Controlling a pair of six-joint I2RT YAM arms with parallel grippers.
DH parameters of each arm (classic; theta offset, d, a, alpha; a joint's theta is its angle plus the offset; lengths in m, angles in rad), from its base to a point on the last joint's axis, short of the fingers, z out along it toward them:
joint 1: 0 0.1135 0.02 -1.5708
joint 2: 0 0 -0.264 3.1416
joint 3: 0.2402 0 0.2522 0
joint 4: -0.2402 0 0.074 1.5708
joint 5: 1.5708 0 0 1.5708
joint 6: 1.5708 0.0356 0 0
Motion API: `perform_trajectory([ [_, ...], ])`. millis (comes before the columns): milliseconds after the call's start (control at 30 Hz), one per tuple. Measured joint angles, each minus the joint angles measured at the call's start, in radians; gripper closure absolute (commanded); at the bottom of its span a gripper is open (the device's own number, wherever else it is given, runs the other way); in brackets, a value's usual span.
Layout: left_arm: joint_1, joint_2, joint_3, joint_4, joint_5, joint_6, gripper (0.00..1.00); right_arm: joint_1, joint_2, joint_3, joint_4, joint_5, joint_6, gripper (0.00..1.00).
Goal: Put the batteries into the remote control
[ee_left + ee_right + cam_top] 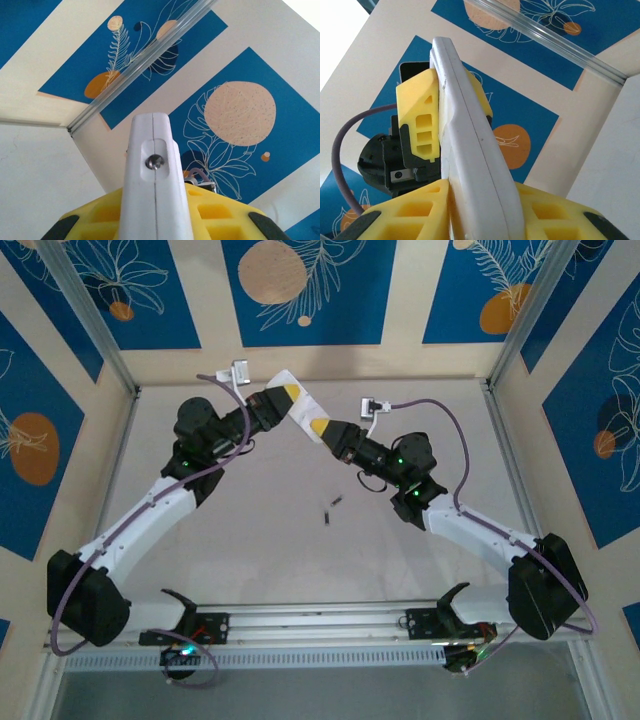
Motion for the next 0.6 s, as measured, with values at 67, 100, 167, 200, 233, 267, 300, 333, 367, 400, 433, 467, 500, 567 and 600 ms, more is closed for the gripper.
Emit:
perform_trajectory([
  [67,0.008,-0.006,-0.009,0.013,0.000,-0.018,0.95,0.001,0.000,0.000,0.008,-0.002,0.003,0.73],
  [100,0.012,-0.006,-0.013,0.025,0.002,-0.029,0.96,0.001,0.000,0.000,0.011,-0.002,0.004,0.74],
  [167,0.019,-0.005,-0.017,0.035,0.011,-0.049,0.96,0.001,0.000,-0.001,0.013,-0.003,0.007,0.74],
  [200,0.024,-0.005,-0.017,0.037,0.019,-0.055,0.97,0.002,0.000,-0.003,0.016,-0.005,0.008,0.74],
  [233,0.030,-0.005,-0.017,0.037,0.031,-0.064,0.97,0.002,0.000,-0.008,0.026,-0.010,0.009,0.74],
  [267,0.034,-0.005,-0.017,0.037,0.040,-0.069,0.98,0.003,0.000,-0.013,0.033,-0.012,0.011,0.75],
  [300,0.040,-0.005,-0.017,0.037,0.045,-0.069,0.98,0.003,-0.002,-0.020,0.035,-0.014,0.012,0.76],
  [333,0.050,-0.005,-0.017,0.037,0.047,-0.069,0.98,0.002,-0.003,-0.029,0.038,-0.016,0.014,0.76],
  [367,0.059,-0.005,-0.017,0.037,0.047,-0.069,0.98,0.000,-0.005,-0.036,0.038,-0.016,0.014,0.76],
  [400,0.072,-0.005,-0.017,0.038,0.044,-0.068,0.98,-0.003,-0.008,-0.046,0.036,-0.016,0.014,0.76],
  [433,0.087,-0.005,-0.017,0.045,0.034,-0.069,0.98,-0.008,-0.011,-0.056,0.025,-0.016,0.013,0.76],
  [467,0.101,-0.005,-0.016,0.056,0.023,-0.073,0.98,-0.013,-0.015,-0.067,0.014,-0.015,0.011,0.76],
  [500,0.113,-0.006,-0.011,0.067,0.018,-0.075,0.98,-0.018,-0.017,-0.079,-0.003,-0.015,0.010,0.76],
  [567,0.129,-0.006,-0.002,0.092,0.004,-0.076,0.98,-0.025,-0.016,-0.098,-0.040,-0.014,0.006,0.78],
  [600,0.131,-0.009,0.001,0.103,0.000,-0.076,0.98,-0.028,-0.016,-0.106,-0.056,-0.012,0.003,0.80],
])
